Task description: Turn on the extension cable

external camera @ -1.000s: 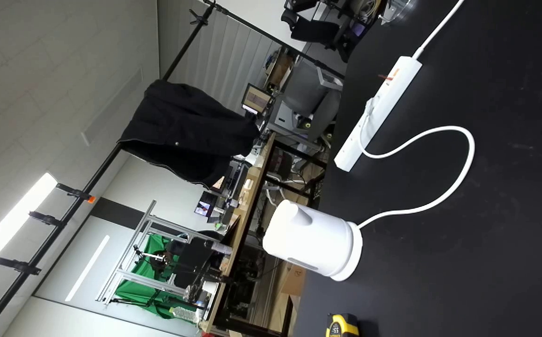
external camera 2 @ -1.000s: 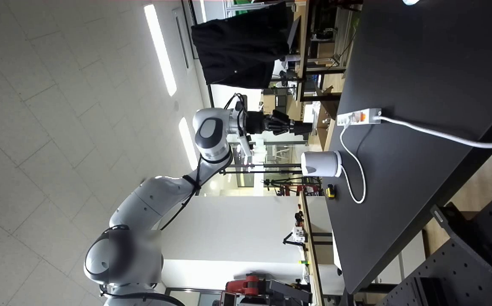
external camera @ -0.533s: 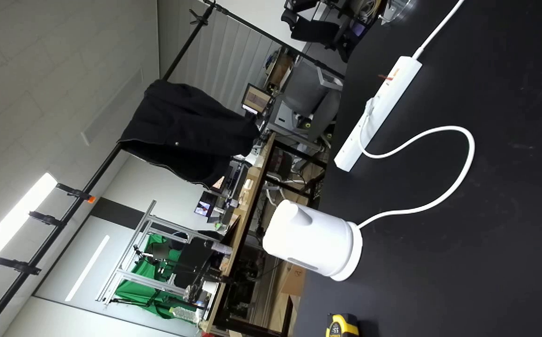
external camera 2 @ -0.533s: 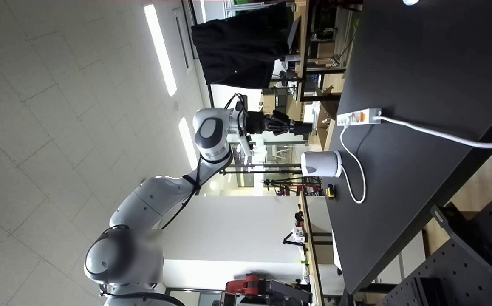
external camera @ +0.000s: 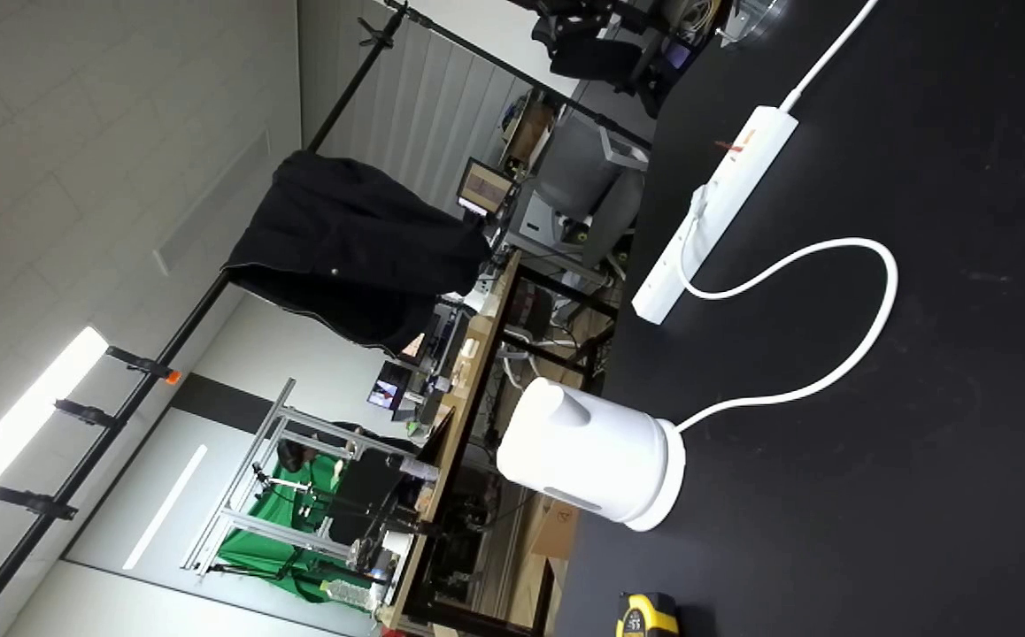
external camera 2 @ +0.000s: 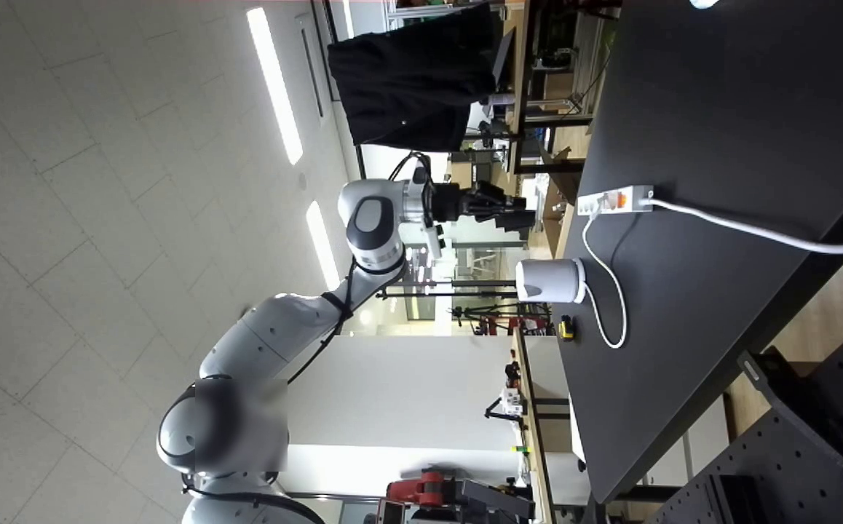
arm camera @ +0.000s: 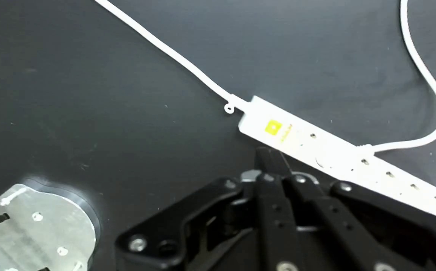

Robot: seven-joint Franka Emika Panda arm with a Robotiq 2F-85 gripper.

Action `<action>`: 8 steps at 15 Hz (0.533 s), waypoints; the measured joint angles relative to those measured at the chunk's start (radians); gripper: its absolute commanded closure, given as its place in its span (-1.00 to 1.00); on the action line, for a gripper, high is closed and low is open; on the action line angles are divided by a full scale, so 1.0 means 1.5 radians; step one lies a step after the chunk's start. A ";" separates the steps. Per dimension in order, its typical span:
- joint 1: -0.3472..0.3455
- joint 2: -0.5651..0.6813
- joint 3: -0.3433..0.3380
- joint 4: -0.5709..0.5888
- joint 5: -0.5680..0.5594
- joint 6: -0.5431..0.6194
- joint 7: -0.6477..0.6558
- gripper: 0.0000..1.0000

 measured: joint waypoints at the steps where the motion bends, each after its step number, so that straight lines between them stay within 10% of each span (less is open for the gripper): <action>1: -0.002 0.018 0.000 0.008 0.017 0.037 0.000 1.00; 8: -0.003 0.115 0.014 0.071 0.113 0.118 0.008 1.00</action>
